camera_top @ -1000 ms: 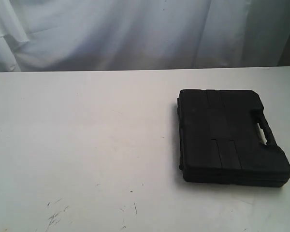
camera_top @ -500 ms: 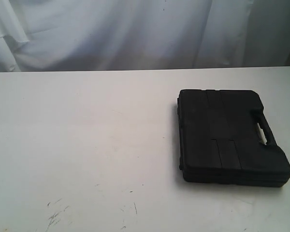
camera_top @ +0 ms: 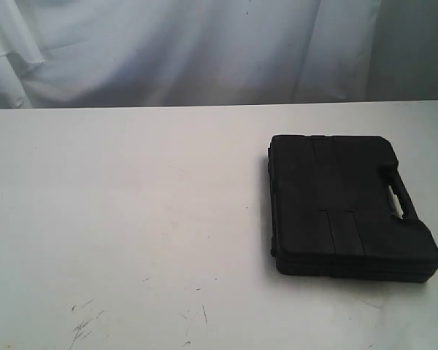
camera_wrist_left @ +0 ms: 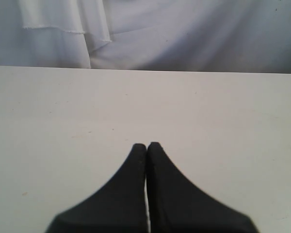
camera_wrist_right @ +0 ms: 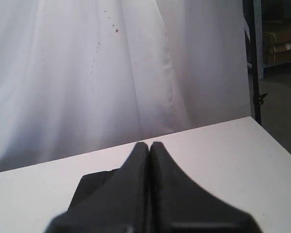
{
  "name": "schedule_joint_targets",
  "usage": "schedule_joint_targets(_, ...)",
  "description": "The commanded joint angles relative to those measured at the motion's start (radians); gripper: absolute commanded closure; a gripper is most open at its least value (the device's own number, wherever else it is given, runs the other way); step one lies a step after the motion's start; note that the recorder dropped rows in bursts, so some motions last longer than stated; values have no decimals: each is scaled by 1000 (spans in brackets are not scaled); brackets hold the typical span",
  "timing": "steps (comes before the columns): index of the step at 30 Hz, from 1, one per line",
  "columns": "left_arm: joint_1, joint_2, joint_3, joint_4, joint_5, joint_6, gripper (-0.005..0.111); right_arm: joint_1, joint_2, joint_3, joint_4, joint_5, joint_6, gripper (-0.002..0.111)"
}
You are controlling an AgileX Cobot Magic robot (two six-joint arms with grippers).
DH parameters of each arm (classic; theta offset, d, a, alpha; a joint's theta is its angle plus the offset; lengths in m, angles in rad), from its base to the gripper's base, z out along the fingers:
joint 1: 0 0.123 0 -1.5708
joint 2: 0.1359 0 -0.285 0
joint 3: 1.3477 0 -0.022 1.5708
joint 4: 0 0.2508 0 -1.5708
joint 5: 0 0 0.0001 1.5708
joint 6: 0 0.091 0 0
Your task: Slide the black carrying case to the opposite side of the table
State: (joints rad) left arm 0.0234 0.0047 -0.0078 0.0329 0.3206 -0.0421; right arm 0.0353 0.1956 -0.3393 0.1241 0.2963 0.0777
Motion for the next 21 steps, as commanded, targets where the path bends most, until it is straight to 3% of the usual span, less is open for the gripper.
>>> schedule_joint_targets(1,-4,-5,8,-5,-7,-2,107,6,-100,106,-12,-27,-3,108)
schedule_joint_targets(19,-4,-5,8,-1,-7,-2,107,6,-196,339,-15,-20,-56,108)
schedule_joint_targets(21,-4,-5,8,-1,-7,-2,107,6,-196,339,-23,45,-78,108)
